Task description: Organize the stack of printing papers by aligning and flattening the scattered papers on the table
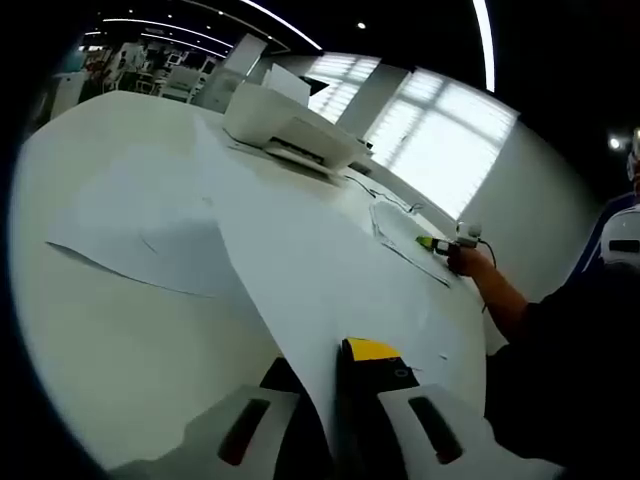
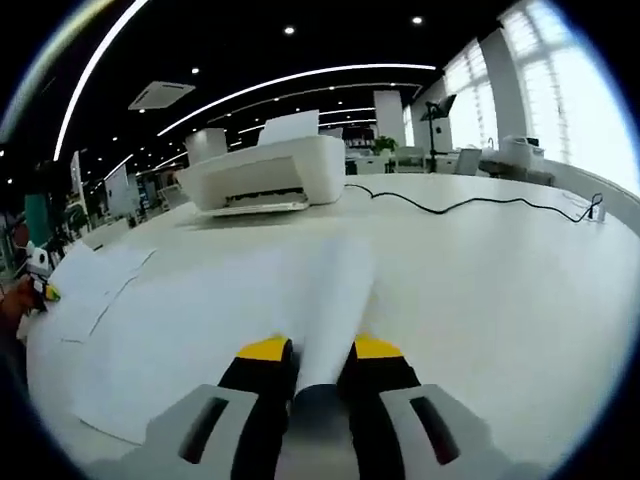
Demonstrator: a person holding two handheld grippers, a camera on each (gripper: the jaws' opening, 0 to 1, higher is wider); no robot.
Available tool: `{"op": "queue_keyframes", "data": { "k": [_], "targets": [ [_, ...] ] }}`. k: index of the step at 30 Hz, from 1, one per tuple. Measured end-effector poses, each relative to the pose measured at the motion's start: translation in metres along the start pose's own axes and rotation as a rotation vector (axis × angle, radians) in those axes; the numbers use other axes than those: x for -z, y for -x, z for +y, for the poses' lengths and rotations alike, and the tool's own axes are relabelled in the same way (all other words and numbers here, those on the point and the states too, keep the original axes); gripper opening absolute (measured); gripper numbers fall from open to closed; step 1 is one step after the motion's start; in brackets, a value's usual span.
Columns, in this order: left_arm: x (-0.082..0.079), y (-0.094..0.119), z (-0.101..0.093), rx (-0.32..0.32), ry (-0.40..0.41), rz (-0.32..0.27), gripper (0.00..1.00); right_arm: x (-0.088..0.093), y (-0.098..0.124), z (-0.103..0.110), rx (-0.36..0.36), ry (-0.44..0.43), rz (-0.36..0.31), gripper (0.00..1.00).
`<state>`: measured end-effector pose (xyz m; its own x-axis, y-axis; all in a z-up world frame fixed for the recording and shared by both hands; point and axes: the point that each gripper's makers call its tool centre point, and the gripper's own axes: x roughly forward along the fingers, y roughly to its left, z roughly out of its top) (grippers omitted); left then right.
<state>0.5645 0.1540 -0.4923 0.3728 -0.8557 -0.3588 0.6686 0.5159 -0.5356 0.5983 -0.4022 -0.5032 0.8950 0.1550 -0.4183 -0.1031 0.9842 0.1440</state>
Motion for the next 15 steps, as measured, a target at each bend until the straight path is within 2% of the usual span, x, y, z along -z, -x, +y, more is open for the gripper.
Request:
{"op": "queue_keyframes", "data": {
  "k": [11, 15],
  "targets": [
    [0.000, 0.000, 0.000, -0.001, 0.000, -0.001, 0.09, 0.002, 0.008, 0.018, -0.056, -0.028, 0.008, 0.05],
    [0.000, 0.000, 0.000, -0.001, 0.000, -0.001, 0.09, -0.008, 0.012, 0.022, -0.087, -0.056, -0.045, 0.01]
  ]
}}
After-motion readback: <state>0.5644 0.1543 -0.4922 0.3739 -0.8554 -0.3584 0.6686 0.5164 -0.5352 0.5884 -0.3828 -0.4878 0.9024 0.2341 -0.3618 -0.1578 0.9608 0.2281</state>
